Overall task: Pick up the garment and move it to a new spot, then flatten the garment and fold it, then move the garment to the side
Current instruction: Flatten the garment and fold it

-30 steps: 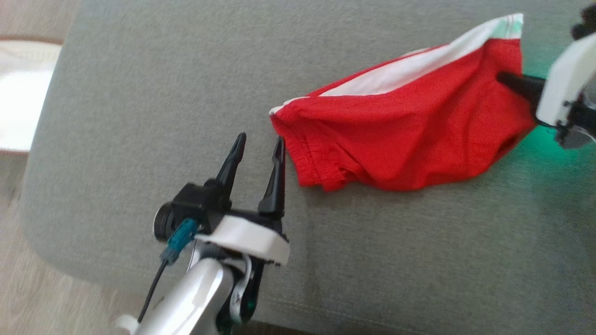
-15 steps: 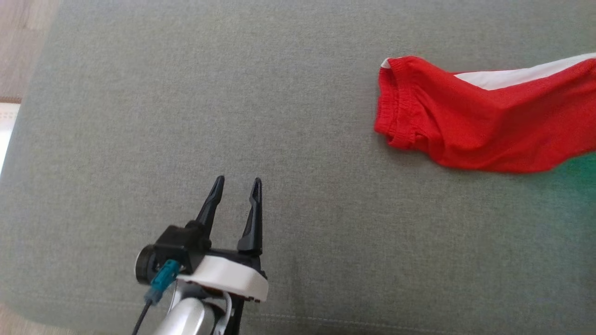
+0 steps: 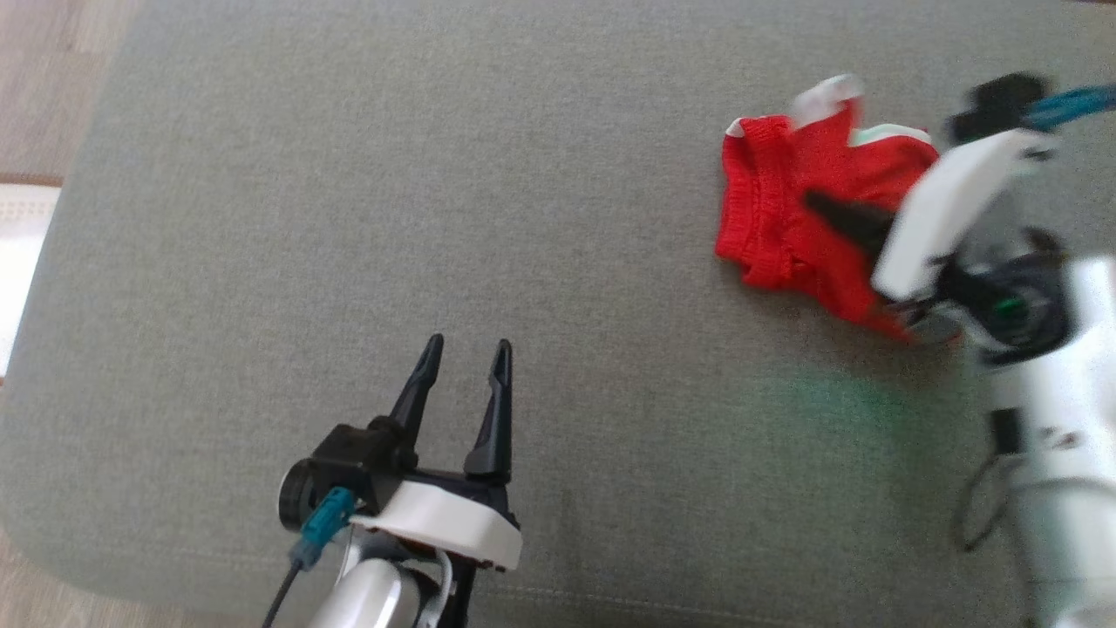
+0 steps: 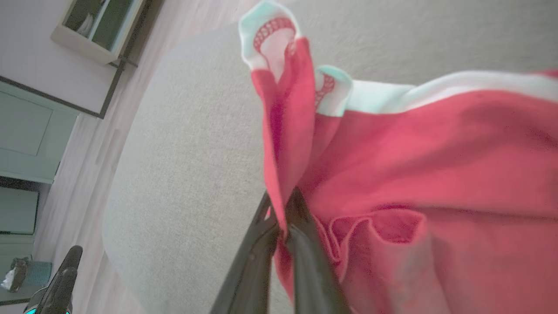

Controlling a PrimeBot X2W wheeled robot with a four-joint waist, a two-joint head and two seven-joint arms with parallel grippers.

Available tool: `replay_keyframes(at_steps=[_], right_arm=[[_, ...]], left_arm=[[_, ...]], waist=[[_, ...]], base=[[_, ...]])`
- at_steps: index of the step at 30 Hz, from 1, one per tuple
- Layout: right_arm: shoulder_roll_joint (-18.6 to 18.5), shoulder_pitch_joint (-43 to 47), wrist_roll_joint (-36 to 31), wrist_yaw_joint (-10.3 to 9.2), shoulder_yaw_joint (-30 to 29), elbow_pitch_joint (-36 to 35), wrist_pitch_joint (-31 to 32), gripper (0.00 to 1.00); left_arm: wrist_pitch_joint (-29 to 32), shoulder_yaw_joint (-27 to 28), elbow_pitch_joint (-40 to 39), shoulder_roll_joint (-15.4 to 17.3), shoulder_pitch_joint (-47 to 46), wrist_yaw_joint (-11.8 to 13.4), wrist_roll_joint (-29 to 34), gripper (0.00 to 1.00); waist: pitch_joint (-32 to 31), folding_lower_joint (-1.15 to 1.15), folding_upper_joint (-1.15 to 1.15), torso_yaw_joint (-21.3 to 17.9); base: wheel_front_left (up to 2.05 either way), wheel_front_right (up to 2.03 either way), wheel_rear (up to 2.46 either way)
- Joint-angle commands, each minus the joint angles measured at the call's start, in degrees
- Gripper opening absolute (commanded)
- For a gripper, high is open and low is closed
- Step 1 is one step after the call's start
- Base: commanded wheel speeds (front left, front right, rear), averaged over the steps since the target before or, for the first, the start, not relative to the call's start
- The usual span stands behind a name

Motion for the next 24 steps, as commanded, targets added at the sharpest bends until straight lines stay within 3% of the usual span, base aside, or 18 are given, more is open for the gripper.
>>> replay_keyframes(at_steps=[1, 3, 6, 11, 15, 16, 17, 18, 24], right_arm=[[1.6, -0.6, -2.0, 0.39, -0.2, -3.1, 0.4, 0.0], [5.4, 0.0, -6.4, 0.39, -1.2, -4.2, 0.6, 0.0], [8.3, 0.2, -11.7, 0.39, -3.7, -4.7, -1.0, 0.0], [9.3, -1.3, -17.5, 0.39, -7.1, -3.2, -5.4, 0.0], [9.4, -1.8, -19.1, 0.39, -6.4, -0.8, -7.7, 0.04], [9.4, -1.7, -19.5, 0.39, -5.7, -0.4, -8.3, 0.21], [9.4, -1.6, -19.6, 0.39, -5.1, 0.0, -9.3, 0.85], [9.4, -1.5, -19.3, 0.39, -4.5, 0.5, -10.4, 1.0], [9.4, 0.5, -17.5, 0.39, 1.1, 2.5, -17.3, 1.0]], left_arm=[[-0.7, 1.5, -1.6, -0.4, -0.6, -0.2, 0.7, 1.0], [-0.7, 1.1, -1.3, -0.5, -1.1, -0.7, 0.8, 1.0], [-0.7, 0.9, -0.8, -0.7, -1.8, -1.2, 0.8, 1.0], [-0.7, 1.1, -0.5, -0.8, -1.8, -1.1, 0.3, 1.0], [-0.7, 0.3, -0.2, -0.8, -1.7, -0.9, -0.3, 1.0], [-0.7, 0.1, -0.2, -0.8, -1.7, -0.8, -0.5, 1.0], [-0.7, 0.0, -0.1, -0.8, -1.7, -0.8, -0.6, 1.0], [-0.7, 0.0, 0.0, -0.8, -1.8, -0.7, -0.7, 1.0], [-0.7, 0.3, 0.5, -0.8, -1.4, -0.6, -1.1, 1.0]], waist=[[0.6, 0.0, 0.0, 0.6], [1.2, 0.0, 0.0, 1.4], [1.6, 0.0, 0.0, 2.5], [1.9, 0.0, 0.0, 3.4], [1.6, 0.0, 0.0, 3.8], [1.6, 0.0, 0.0, 3.8], [1.4, 0.0, 0.0, 3.7], [1.2, 0.0, 0.0, 3.6], [-0.7, 0.0, 0.0, 2.3]], base=[[0.0, 0.0, 0.0], [0.0, 0.0, 0.0], [0.0, 0.0, 0.0], [0.0, 0.0, 0.0], [0.0, 0.0, 0.0], [0.0, 0.0, 0.0], [0.0, 0.0, 0.0], [0.0, 0.0, 0.0], [0.0, 0.0, 0.0]])
